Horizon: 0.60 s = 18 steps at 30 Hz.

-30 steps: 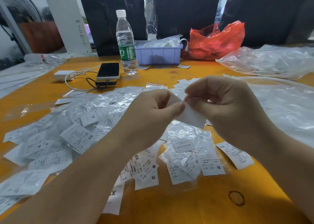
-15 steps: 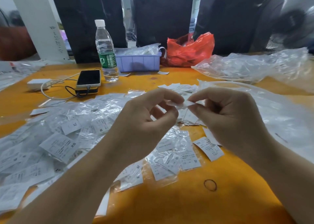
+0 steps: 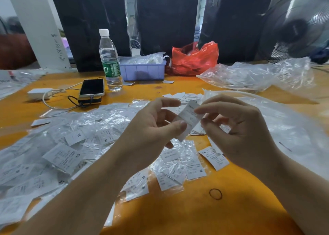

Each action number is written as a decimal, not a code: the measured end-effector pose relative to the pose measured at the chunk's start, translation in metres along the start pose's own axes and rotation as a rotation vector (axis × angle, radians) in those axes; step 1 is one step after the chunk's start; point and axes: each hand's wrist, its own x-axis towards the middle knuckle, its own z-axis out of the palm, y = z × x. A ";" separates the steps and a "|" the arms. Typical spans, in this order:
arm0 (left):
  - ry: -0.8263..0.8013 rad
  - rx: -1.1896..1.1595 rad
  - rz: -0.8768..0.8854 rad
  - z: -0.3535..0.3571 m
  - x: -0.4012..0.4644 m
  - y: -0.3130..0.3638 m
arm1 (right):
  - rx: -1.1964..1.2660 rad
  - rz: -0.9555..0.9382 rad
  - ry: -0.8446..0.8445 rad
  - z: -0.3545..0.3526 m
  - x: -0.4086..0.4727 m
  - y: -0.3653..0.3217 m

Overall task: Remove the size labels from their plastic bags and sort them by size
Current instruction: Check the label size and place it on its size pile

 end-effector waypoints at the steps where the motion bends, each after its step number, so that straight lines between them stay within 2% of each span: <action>1: -0.023 0.001 -0.012 0.001 0.000 0.000 | 0.003 -0.001 -0.009 -0.001 -0.002 -0.001; 5: -0.120 0.045 -0.059 0.004 -0.002 0.000 | -0.045 0.021 -0.054 -0.007 -0.010 -0.002; 8: -0.088 0.108 -0.060 0.004 -0.001 -0.001 | -0.116 0.043 -0.048 -0.016 -0.014 0.001; 10: -0.048 0.082 -0.077 0.003 0.000 -0.002 | -0.310 0.080 -0.079 -0.029 -0.013 0.006; 13: 0.008 0.015 -0.114 0.002 0.002 -0.003 | -0.724 0.274 -0.326 -0.045 -0.011 0.009; 15: 0.039 -0.052 -0.134 0.003 0.003 -0.002 | -0.914 0.395 -0.457 -0.047 -0.016 0.009; 18: 0.062 -0.104 -0.148 0.006 0.004 -0.002 | -1.027 0.463 -0.460 -0.053 -0.021 0.009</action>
